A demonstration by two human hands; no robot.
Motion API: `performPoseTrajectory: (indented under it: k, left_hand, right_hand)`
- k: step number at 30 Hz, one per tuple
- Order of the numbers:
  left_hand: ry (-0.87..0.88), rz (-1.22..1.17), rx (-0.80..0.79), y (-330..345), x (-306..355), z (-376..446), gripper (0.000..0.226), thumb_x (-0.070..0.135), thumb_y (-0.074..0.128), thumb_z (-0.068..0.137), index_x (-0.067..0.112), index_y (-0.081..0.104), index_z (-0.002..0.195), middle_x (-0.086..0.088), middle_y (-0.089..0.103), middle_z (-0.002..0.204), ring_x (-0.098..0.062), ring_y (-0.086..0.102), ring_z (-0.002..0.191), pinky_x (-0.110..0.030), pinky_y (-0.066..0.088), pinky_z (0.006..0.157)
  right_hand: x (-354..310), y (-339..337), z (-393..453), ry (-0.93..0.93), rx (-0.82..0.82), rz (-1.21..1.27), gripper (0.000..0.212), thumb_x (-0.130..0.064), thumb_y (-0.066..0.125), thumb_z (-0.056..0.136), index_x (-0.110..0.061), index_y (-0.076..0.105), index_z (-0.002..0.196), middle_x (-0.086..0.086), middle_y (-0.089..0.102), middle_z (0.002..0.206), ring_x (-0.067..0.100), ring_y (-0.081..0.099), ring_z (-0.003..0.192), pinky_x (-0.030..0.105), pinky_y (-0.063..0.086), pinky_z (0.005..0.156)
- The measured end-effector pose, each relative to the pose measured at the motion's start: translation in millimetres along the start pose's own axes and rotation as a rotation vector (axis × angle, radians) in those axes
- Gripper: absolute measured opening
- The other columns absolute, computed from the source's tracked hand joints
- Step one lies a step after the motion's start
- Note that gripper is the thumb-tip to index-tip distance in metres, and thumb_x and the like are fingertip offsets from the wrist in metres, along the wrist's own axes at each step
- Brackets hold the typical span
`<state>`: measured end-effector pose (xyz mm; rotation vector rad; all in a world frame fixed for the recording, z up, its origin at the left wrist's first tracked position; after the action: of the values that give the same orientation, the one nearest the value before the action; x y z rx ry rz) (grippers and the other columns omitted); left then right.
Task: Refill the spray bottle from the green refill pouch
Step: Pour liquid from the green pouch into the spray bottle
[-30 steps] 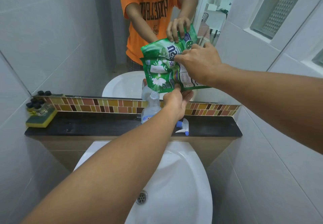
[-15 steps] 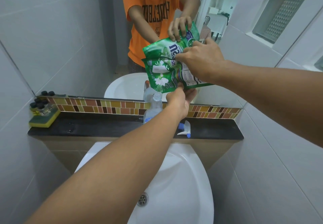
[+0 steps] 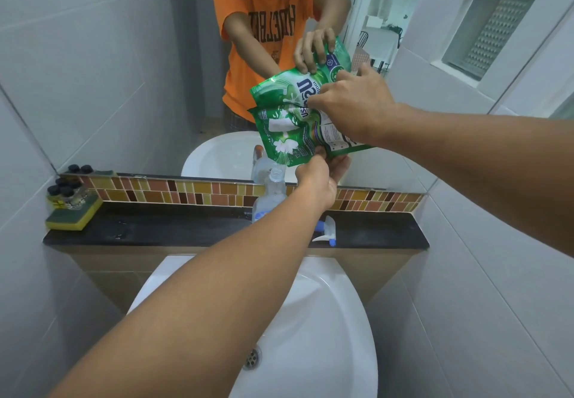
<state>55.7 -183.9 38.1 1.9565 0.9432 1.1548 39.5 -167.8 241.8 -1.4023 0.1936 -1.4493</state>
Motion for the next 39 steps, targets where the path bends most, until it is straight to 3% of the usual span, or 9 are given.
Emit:
performPoseTrajectory:
  k: [8,24,39]
  left_hand:
    - [-0.003,0.002,-0.011,3,-1,-1,0.015,0.011,0.052,0.103,0.001,0.062,0.103,-0.020,0.073,0.082,-0.027,0.072,0.067,-0.039,0.063,0.061]
    - [-0.014,-0.015,-0.012,2,-1,1,0.014,0.009,0.051,0.103,0.001,0.063,0.103,-0.018,0.074,0.075,-0.027,0.072,0.068,-0.038,0.063,0.062]
    - [-0.004,-0.028,-0.017,1,-3,4,0.014,0.010,0.052,0.103,0.002,0.063,0.106,-0.017,0.074,0.077,-0.027,0.073,0.067,-0.041,0.064,0.066]
  right_hand:
    - [0,0,1,-0.010,-0.028,-0.026,0.022,-0.026,0.057,0.101,-0.032,0.061,0.122,-0.005,0.069,0.110,0.027,0.058,0.103,0.040,0.033,0.079]
    - [-5,2,5,-0.034,-0.027,-0.044,0.024,-0.029,0.059,0.100,-0.033,0.060,0.124,-0.004,0.069,0.106,0.026,0.058,0.101,0.039,0.029,0.077]
    - [-8,8,7,-0.051,-0.041,-0.061,0.025,-0.028,0.061,0.099,-0.033,0.061,0.123,-0.004,0.069,0.108,0.027,0.058,0.100,0.042,0.036,0.082]
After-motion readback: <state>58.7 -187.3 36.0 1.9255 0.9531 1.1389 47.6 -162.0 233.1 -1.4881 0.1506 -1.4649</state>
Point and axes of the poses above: each hand's wrist, its own z-axis towards the middle knuckle, its own y-axis out of the palm, x = y × z, the point moved 10 cm from there along z, towards the middle knuckle
